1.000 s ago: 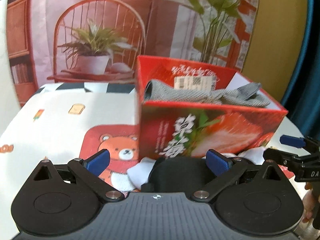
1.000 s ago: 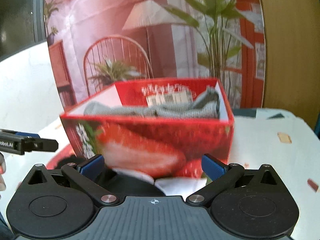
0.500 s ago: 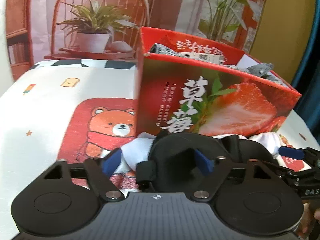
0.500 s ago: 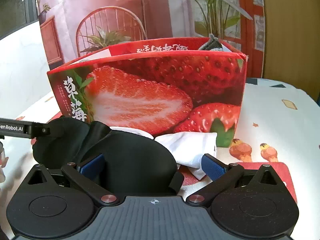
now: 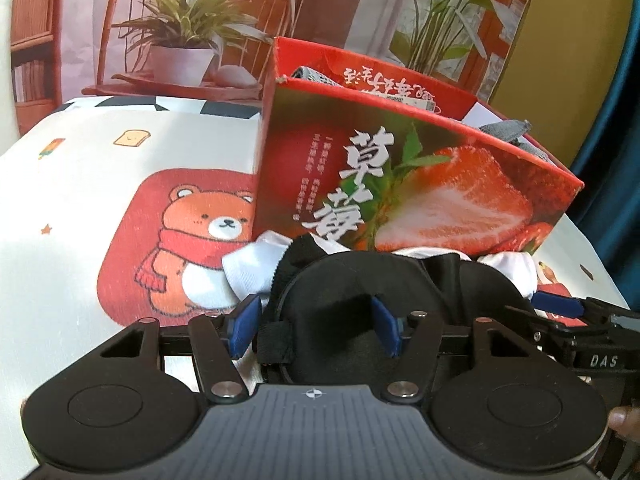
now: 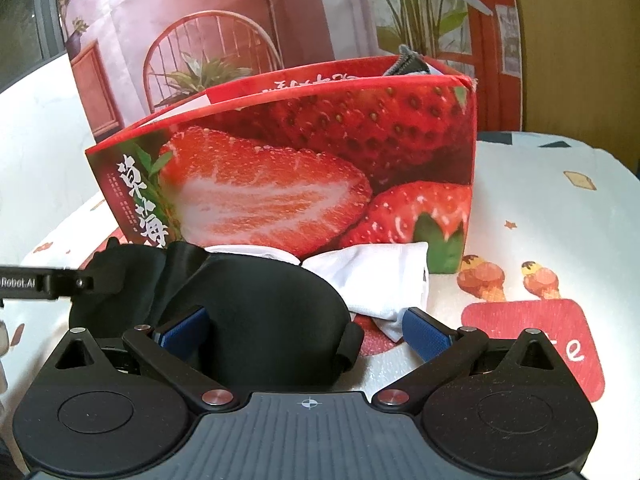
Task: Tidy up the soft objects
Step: 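Close the left and right grippers on the black eye mask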
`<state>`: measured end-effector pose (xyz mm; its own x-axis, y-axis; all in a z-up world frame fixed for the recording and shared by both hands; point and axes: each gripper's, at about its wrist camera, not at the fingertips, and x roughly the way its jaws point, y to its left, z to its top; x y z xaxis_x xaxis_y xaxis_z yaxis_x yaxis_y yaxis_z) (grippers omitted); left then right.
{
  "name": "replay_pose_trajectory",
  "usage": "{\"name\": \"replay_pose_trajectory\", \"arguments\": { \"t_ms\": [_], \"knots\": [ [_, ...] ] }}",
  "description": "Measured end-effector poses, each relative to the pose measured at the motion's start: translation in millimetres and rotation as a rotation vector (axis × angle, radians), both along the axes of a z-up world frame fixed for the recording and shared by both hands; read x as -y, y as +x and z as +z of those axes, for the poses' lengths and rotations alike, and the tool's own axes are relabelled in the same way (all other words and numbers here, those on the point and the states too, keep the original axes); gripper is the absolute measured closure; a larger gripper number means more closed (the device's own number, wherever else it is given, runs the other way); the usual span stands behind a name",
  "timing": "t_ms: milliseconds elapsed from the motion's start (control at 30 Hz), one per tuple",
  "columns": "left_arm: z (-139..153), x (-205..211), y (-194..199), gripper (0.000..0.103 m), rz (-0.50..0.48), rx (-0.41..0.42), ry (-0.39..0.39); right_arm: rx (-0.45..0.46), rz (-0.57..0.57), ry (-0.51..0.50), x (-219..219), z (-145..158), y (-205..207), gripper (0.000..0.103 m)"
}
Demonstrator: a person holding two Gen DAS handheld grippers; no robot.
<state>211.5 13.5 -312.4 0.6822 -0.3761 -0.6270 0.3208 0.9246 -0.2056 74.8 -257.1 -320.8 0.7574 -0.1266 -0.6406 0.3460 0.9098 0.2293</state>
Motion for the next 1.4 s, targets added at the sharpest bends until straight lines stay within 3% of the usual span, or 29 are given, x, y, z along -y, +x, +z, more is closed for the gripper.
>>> {"name": "replay_pose_trajectory", "arguments": {
  "t_ms": [767,1067,1233,1400],
  "knots": [
    [-5.1,4.7,-20.0,0.039,-0.02,0.019,0.027,0.073,-0.045,0.053,7.3,1.8,-15.0,0.003],
    [-8.7,4.3,-24.0,0.04,-0.023,0.022,0.024,0.066,0.005,-0.001,-7.9,10.1,-18.0,0.004],
    [-9.5,3.9,-23.9,0.039,-0.023,0.025,0.027,0.085,-0.023,0.039,3.3,11.5,-20.6,0.004],
    [-9.7,4.1,-24.0,0.039,-0.021,0.024,0.026,0.038,0.019,0.12,15.8,4.5,-6.5,0.006]
  ]
}}
